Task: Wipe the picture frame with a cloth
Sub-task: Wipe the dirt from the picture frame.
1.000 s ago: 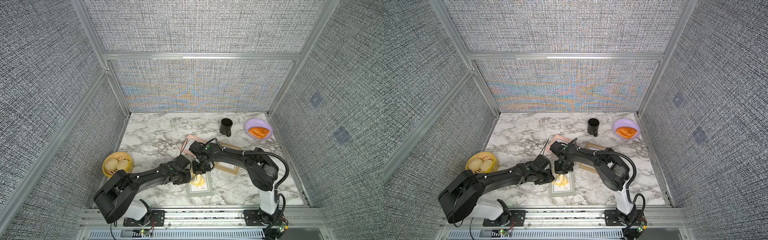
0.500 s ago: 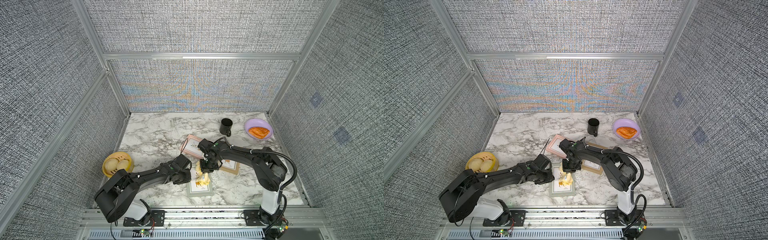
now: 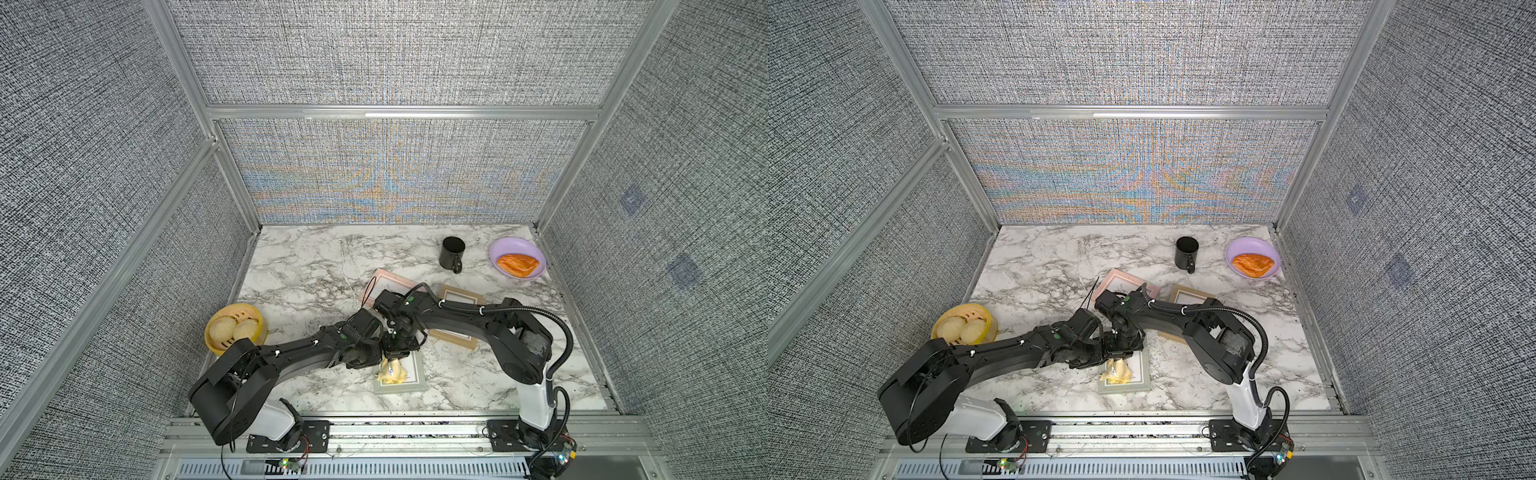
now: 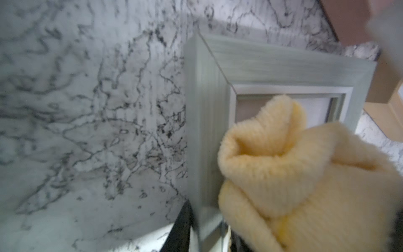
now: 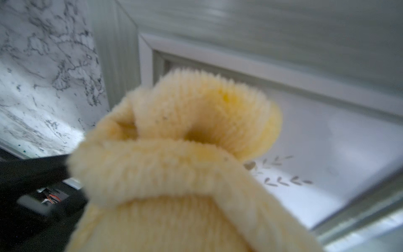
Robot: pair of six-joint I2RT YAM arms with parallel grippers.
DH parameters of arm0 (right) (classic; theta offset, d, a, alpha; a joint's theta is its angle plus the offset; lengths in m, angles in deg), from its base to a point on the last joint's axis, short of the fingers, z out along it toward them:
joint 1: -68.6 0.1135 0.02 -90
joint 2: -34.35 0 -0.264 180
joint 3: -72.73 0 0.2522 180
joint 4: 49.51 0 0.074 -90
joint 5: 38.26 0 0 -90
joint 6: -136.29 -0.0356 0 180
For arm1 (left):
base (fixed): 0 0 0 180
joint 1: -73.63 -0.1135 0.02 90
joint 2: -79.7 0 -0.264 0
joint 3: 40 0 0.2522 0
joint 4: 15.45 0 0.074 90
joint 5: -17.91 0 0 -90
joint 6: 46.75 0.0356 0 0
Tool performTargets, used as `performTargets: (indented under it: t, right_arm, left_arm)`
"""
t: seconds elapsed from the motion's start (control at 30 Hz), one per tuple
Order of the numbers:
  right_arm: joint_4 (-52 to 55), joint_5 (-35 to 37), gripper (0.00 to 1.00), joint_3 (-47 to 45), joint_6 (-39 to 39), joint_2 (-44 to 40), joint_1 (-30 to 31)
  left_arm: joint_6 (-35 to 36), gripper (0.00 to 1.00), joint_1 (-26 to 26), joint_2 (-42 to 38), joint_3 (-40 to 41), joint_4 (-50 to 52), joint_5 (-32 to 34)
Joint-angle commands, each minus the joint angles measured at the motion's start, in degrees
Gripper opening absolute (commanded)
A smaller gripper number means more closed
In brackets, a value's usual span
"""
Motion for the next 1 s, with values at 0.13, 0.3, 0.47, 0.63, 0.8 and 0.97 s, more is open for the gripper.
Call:
performTargets:
  t: [0.13, 0.3, 0.47, 0.63, 0.8, 0.97]
  right_arm:
    - [13.5, 6.1, 0.00, -5.8, 2.1, -3.6, -2.4]
    - [17.6, 7.7, 0.00, -5.3, 2.7, -2.9, -1.9]
    - [13.2, 1.7, 0.00, -4.5, -0.2, -1.8, 1.6]
    - [1.7, -7.7, 0.00, -4.4, -4.1, -1.4, 4.7]
    - [-0.8, -8.7, 0.00, -5.6, -4.1, -1.8, 4.6]
    - [1.3, -5.7, 0.00, -10.3, -2.7, -4.9, 2.2]
  left_arm:
    - [-0.2, 0.00, 0.5, 5.6, 2.6, 18.3, 0.1]
    - [0.0, 0.00, 0.5, 5.4, 2.7, 18.4, 0.2]
    - [0.1, 0.00, 0.5, 5.2, 2.7, 18.3, 0.2]
    - [0.2, 0.00, 0.5, 5.4, 2.4, 18.3, 0.2]
    - [0.5, 0.00, 0.5, 6.4, 1.8, 17.9, -0.2]
    - [0.6, 0.00, 0.5, 6.7, 1.3, 17.9, -0.2]
